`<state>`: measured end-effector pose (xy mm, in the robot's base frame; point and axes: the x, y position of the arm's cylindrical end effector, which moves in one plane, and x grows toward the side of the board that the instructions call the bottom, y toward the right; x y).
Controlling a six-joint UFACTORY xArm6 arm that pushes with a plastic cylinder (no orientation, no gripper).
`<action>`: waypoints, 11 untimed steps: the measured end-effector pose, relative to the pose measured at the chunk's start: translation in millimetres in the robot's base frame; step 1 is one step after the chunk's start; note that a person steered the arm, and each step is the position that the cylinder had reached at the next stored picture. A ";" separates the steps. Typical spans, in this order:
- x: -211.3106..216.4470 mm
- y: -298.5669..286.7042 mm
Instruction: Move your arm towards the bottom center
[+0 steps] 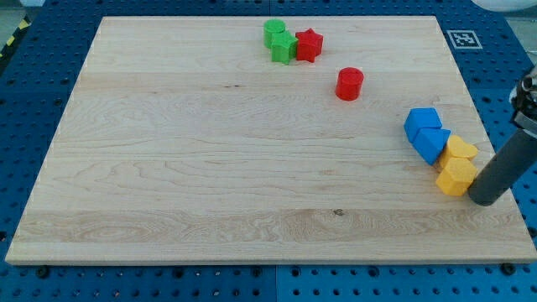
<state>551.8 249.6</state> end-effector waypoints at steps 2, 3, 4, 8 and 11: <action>-25.4 -37.4; -25.7 -39.3; 1.8 -57.7; 23.9 -201.0; 23.3 -299.2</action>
